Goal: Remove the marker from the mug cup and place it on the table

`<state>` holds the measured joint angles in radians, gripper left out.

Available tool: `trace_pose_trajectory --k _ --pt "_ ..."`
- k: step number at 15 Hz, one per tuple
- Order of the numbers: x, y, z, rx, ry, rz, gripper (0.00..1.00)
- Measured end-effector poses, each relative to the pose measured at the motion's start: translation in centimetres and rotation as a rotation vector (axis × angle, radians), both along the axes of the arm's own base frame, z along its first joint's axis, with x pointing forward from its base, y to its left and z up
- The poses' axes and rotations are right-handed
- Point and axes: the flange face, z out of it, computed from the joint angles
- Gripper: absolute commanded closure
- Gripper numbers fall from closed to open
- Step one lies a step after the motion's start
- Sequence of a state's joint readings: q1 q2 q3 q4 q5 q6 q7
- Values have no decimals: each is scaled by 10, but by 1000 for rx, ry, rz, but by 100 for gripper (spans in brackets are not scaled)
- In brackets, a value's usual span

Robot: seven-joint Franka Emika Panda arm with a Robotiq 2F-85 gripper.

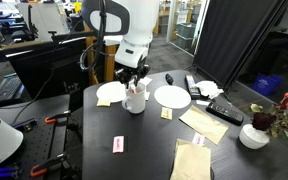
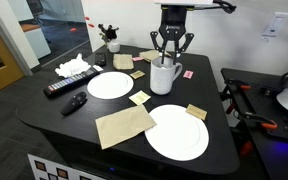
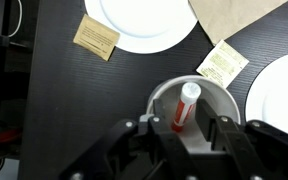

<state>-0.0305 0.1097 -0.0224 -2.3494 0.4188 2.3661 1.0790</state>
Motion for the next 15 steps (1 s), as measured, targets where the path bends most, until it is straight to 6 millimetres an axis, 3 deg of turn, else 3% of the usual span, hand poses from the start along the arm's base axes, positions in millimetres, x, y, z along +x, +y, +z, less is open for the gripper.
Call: trace_pose_trajectory --k 15 --pt "7 2 -18 -6 13 2 62"
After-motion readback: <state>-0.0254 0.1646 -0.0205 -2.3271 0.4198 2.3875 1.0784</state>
